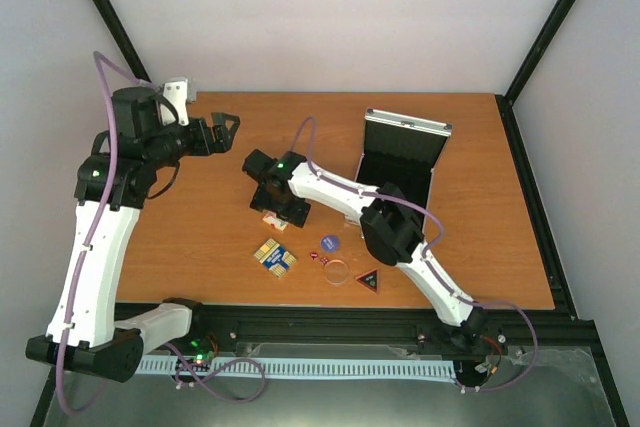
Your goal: Pack up texas hold em set
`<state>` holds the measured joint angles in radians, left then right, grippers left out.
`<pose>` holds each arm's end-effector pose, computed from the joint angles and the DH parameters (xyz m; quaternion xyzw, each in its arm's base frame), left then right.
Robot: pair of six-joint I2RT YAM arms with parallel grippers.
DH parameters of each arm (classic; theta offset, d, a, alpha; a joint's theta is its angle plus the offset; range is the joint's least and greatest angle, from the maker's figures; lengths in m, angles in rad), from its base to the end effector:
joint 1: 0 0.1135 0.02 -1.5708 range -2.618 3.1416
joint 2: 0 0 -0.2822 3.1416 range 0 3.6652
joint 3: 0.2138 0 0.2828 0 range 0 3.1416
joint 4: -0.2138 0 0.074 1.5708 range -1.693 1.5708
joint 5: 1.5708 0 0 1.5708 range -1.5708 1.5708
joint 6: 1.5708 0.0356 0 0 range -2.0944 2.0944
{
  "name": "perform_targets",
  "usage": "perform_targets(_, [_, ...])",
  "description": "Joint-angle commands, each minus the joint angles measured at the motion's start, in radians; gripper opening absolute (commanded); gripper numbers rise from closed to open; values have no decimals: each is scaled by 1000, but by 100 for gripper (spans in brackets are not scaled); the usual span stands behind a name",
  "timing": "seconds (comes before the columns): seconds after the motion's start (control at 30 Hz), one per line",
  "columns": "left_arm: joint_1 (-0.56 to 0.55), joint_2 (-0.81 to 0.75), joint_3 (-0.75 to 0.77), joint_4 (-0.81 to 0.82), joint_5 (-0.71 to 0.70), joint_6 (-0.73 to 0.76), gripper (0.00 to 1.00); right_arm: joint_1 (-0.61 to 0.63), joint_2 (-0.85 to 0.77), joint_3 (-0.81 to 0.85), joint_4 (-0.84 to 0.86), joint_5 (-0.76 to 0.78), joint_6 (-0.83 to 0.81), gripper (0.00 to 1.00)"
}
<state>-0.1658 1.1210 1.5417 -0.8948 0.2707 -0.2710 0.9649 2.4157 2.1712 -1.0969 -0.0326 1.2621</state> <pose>0.2168 -0.0459 0.4858 0.0258 0.8481 -0.2243 0.4793 0.3058 0.4434 0.1854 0.1452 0.9826 0.1098 0.0360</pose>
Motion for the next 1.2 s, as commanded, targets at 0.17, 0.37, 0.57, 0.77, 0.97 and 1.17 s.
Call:
perform_targets(0.17, [-5, -9, -11, 2, 19, 33, 100, -42, 62, 54, 37, -16, 60, 98])
perform_targets(0.37, [-5, -9, -27, 8, 33, 33, 100, -49, 88, 59, 35, -28, 47, 96])
perform_targets(0.57, [-4, -10, -35, 7, 23, 41, 100, -45, 118, 61, 18, -37, 28, 95])
perform_targets(0.77, [-4, -19, -33, 5, 14, 47, 100, -27, 131, 53, -77, 2, -39, 93])
perform_targets(0.97, [-5, -32, -18, 0, -3, 53, 100, -25, 169, 20, -162, -8, -95, 87])
perform_targets(1.17, [-4, -53, -23, -6, -13, 59, 100, -23, 169, -28, -174, 26, -126, 78])
